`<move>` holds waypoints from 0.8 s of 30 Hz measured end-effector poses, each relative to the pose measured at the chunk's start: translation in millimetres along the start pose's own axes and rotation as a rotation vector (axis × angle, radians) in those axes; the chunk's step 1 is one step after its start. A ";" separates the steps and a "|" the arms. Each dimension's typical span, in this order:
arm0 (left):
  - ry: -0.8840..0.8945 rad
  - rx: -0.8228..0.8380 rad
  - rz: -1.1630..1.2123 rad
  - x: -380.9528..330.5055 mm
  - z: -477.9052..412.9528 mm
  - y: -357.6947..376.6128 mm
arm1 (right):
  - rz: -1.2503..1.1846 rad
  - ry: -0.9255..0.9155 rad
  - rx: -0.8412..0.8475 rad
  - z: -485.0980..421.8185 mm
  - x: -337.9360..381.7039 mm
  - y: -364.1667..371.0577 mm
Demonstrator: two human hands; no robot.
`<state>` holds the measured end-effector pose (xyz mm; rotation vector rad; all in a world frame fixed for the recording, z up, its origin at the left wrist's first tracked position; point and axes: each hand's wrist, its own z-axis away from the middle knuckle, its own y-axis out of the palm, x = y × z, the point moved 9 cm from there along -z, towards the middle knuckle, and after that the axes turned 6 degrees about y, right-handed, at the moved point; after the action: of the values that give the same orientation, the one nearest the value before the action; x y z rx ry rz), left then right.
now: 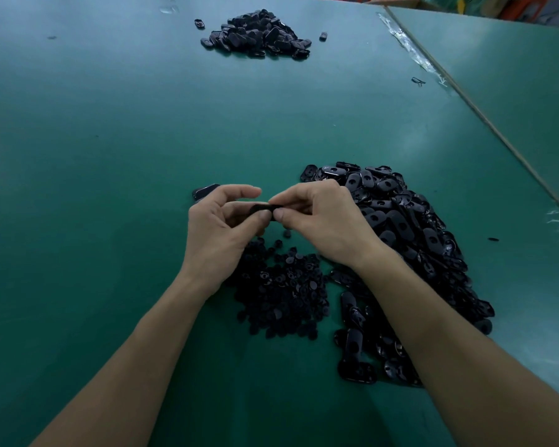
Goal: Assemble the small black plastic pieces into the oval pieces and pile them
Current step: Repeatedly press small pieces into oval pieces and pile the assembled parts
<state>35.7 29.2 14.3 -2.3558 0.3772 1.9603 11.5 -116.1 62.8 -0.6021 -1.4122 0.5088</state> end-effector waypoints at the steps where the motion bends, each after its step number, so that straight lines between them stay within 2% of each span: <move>1: -0.006 -0.002 0.008 0.8 0.1 -0.1 | -0.013 0.005 0.000 -0.1 -2.0 -0.7; 16: 0.044 -0.008 -0.004 -7.5 -0.4 -4.3 | -0.028 0.026 -0.029 3.9 -2.0 -2.8; 24: 0.128 -0.013 -0.141 -14.0 -0.4 -4.8 | -0.019 0.030 0.003 4.1 -3.9 -1.3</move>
<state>34.8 35.9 27.4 -2.4494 0.1984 1.7634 7.0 -119.3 61.0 -0.5915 -1.3875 0.4850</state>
